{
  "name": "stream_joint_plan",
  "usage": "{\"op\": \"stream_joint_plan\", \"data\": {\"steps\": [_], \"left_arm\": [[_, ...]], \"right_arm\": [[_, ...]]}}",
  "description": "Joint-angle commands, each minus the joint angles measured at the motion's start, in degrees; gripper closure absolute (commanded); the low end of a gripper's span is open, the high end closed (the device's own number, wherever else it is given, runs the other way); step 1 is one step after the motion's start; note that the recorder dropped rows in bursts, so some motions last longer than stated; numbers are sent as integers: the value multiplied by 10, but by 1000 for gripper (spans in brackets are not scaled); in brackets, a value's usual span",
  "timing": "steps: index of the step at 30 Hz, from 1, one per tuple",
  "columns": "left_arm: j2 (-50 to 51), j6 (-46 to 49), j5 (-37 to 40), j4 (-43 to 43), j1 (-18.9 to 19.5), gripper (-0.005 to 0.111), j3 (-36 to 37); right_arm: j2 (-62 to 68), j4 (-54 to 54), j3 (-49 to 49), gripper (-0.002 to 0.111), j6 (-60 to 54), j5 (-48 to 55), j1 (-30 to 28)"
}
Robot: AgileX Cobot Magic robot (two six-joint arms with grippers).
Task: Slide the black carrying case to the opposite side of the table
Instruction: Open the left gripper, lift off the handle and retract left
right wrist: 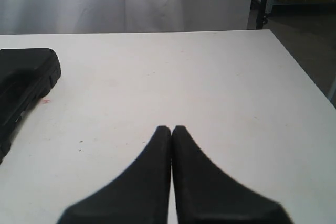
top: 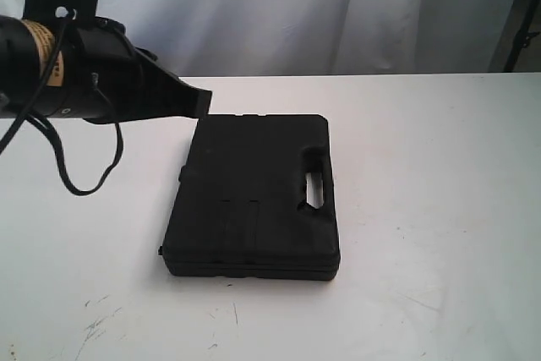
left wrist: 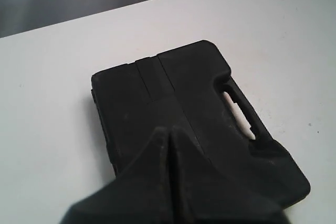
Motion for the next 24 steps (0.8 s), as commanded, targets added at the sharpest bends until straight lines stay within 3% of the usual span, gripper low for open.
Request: {"op": "stream_joint_plan", "data": {"steps": [1,8,14,17,20,24], "left_arm": [[-13,1,7,3,0,107,3],[-13,11,10,51,0,107,3],[-16,4,78,62,0,107,4],[-33,-11,76,85,2,107,19],[-66,-35,34,89,31,107,50],[-124,-50,-77,84,103,107,121]], "right_arm": [[-1,1,2,108,-2,-1,-2],[-1,1,2,108,-2,-1,-2],[-1,1,2,108,-2,-1,-2],[-1,1,2,108,-2,-1,-2],[-1,1,2,108,-2,-1,-2],[-1,1,2,108,-2,-1,-2]]}}
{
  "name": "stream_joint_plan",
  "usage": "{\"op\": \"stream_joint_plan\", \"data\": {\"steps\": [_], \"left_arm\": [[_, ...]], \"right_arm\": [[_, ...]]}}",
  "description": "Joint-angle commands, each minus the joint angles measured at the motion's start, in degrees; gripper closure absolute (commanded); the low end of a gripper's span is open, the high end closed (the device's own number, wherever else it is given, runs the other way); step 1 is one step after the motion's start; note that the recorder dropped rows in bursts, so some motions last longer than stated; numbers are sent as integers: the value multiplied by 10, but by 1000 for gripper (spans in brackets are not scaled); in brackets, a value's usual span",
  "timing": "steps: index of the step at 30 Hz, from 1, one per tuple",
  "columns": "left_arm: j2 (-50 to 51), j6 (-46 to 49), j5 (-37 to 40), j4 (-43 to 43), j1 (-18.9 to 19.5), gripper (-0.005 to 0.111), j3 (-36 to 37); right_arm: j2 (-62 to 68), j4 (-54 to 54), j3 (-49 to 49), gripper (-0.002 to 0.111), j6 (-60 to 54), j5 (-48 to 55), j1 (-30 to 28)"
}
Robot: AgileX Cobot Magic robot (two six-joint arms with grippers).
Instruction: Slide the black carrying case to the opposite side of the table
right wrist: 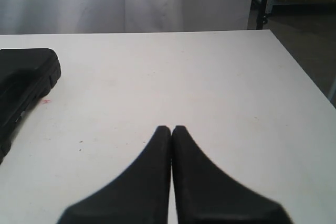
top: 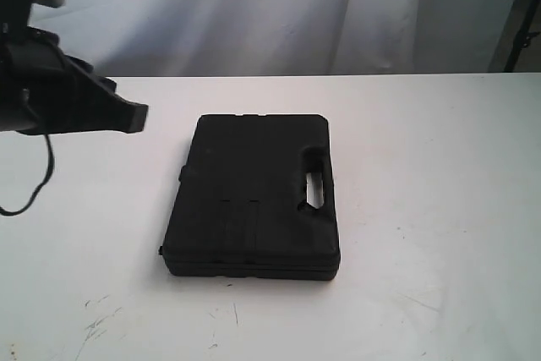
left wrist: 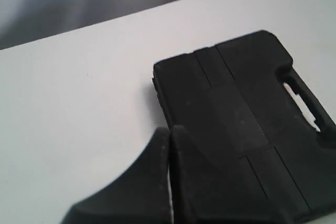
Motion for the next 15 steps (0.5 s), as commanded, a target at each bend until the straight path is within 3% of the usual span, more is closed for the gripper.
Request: {"op": "stream_joint_plan", "data": {"steps": [1,6,15], "left_arm": [[-67,-19,-120,-3,72,107,76],[-168,-19,-191,-40,166,107,172],[-375,-19,-194,-75,297,107,335]], "right_arm": [[-1,1,2,108,-2,-1,-2],[-1,1,2,108,-2,-1,-2],[-1,1,2,108,-2,-1,-2]]}}
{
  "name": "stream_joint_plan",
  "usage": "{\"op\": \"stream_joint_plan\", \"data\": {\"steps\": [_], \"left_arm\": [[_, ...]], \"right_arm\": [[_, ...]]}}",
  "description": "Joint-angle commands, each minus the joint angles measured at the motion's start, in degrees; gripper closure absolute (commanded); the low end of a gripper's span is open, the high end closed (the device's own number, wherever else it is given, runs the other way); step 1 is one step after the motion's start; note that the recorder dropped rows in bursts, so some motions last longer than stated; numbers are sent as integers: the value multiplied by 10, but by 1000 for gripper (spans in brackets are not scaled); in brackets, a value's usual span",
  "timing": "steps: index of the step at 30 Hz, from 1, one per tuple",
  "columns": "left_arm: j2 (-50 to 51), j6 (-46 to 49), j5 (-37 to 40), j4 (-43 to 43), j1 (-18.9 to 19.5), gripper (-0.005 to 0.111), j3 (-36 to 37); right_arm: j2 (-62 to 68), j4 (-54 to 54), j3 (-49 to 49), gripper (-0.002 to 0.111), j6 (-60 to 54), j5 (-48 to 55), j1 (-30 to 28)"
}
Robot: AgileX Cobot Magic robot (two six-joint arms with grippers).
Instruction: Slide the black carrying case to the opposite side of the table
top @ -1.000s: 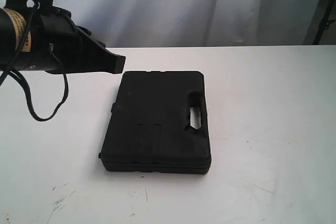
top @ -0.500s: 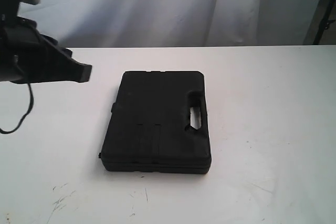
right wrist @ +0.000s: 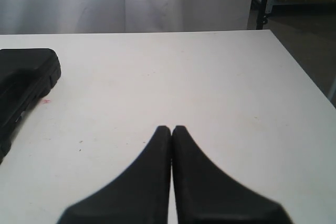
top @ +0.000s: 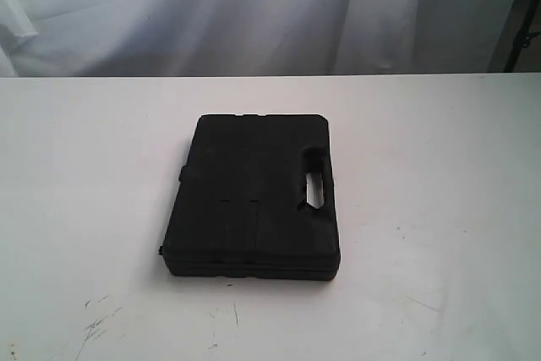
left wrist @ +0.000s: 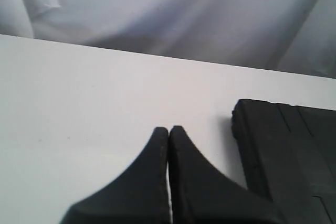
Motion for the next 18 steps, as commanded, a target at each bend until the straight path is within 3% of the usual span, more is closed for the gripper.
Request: {"op": "stream_joint_plan", "data": {"steps": [1,6,18], "left_arm": [[-92,-6,-8,-11,50,107,66],[-160,-6,-8,-24,91,107,116],[-243,-5,-8,-47,113,107,157]], "right_arm": [[-1,1,2,108,-2,-1,-2],[-1,1,2,108,-2,-1,-2],[-1,1,2,108,-2,-1,-2]]}}
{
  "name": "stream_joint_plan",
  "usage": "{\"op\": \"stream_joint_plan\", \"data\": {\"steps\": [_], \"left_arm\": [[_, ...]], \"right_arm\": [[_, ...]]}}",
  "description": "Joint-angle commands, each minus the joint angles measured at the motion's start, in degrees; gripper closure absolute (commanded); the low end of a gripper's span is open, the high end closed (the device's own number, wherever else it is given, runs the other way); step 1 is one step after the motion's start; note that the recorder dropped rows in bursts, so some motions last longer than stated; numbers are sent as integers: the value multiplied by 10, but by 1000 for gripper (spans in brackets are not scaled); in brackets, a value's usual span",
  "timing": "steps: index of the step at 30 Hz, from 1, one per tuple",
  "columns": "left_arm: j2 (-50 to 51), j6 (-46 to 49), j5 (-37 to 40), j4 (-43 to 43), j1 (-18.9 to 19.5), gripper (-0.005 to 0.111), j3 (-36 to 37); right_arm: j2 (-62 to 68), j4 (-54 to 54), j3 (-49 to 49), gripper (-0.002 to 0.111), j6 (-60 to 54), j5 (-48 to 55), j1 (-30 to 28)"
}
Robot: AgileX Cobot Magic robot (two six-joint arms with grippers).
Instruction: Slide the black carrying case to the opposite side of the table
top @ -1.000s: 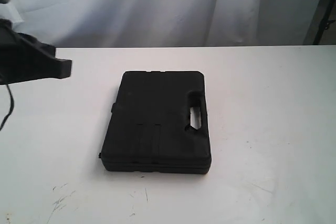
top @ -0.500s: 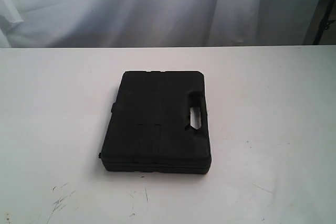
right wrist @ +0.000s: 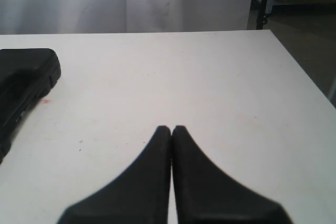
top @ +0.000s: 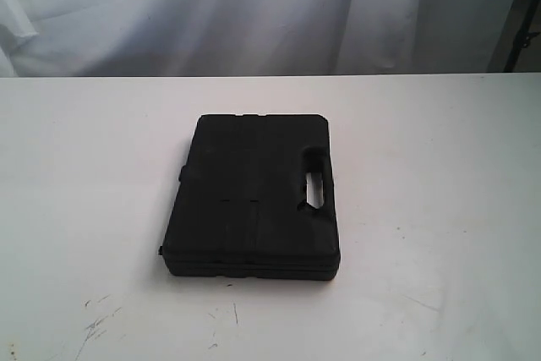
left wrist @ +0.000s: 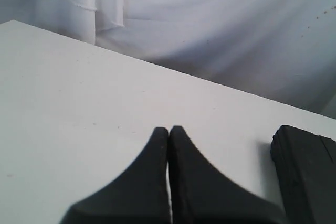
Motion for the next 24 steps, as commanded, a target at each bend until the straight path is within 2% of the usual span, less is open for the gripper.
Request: {"op": "stream_joint_plan", "data": {"steps": [1,12,18,20,24], "left_arm": [[-10,-5,-6,-7,2,107,5],[-79,13,0,-29,2,107,28],[-112,209,24,-193,2,107,43],[-118,261,32,-207,2,107,43],[-131,270,58,-207,2,107,43]], "right_arm": [[-1,1,2,108,-2,-1,-2],[-1,1,2,108,-2,-1,-2],[-1,1,2,108,-2,-1,-2],[-1,1,2,108,-2,-1,-2],[-1,1,2,108,-2,-1,-2]]}}
